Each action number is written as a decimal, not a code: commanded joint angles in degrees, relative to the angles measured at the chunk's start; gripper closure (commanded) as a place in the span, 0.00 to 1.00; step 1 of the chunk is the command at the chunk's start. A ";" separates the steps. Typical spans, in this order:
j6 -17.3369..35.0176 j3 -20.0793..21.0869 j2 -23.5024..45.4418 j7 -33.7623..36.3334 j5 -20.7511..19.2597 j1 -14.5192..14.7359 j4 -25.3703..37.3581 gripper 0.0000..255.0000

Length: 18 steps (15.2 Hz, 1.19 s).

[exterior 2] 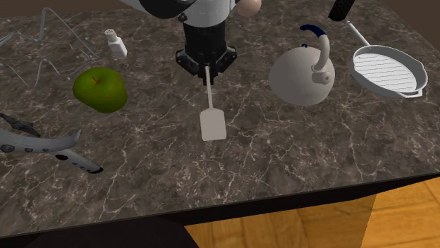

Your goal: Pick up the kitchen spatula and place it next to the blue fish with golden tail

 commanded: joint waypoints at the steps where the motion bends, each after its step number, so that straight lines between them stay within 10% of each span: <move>1: -1.63 -0.01 -0.24 0.04 -0.01 -0.02 1.37 1.00; 18: -14.44 -0.05 -1.44 0.50 -0.12 -0.07 12.99 1.00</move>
